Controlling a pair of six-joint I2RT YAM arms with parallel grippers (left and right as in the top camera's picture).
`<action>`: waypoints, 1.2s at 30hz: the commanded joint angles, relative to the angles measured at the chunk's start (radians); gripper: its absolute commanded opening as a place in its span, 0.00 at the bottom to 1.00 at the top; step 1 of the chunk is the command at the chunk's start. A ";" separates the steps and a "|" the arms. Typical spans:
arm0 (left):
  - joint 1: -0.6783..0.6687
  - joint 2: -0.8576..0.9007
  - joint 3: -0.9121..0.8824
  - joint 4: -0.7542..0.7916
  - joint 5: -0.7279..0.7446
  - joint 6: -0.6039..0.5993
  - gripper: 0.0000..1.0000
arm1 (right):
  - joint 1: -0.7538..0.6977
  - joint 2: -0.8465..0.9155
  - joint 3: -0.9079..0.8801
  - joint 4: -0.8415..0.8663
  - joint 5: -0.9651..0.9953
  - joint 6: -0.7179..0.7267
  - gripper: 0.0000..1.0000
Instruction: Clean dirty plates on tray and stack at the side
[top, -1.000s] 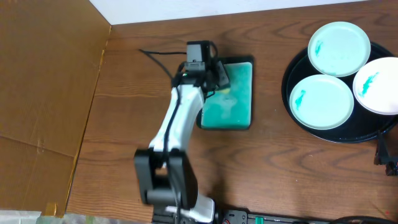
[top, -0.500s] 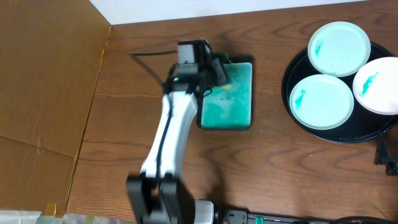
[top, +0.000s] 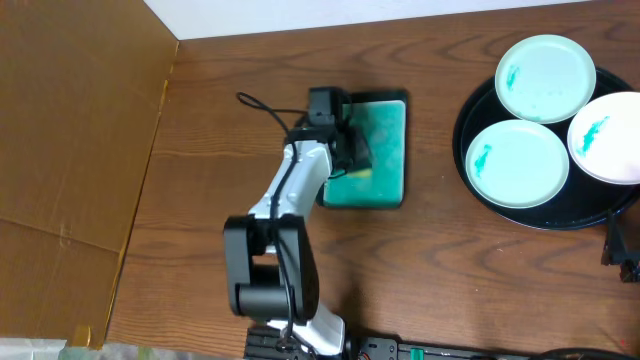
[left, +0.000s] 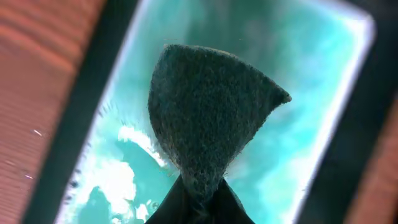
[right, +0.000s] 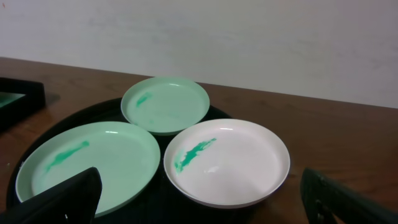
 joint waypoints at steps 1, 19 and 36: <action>0.003 -0.097 0.063 0.011 0.121 -0.012 0.07 | -0.008 -0.004 -0.001 -0.003 -0.008 -0.009 0.99; -0.398 -0.209 0.056 0.039 0.219 -0.159 0.07 | -0.008 -0.004 -0.001 -0.003 -0.008 -0.009 0.99; -0.709 0.197 0.057 0.374 -0.043 -0.297 0.07 | -0.008 -0.004 -0.001 -0.003 -0.008 -0.009 0.99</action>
